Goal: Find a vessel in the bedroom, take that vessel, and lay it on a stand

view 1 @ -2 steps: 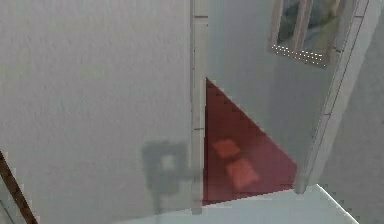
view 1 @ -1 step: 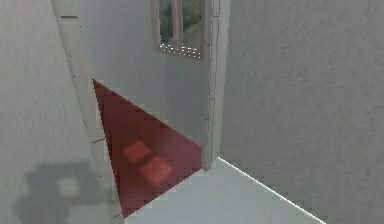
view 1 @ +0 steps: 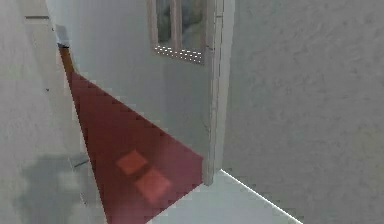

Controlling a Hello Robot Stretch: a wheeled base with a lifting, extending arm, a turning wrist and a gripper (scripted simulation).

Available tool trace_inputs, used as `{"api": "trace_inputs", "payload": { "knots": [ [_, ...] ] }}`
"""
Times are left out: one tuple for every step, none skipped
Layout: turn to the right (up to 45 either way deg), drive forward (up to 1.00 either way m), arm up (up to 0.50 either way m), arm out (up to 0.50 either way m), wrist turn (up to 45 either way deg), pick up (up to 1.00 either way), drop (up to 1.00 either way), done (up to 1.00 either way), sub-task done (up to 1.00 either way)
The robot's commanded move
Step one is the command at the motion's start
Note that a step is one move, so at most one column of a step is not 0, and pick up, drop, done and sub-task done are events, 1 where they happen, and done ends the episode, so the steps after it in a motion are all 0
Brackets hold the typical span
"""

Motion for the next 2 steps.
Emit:
{"api": "trace_inputs", "payload": {
  "knots": [
    [9.0, 0.00, 0.00, 0.00, 0.0, 0.00, 0.00, 0.00, 0.00],
    [0.0, 0.75, 0.00, 0.00, 0.0, 0.00, 0.00, 0.00, 0.00]
  ]
}}
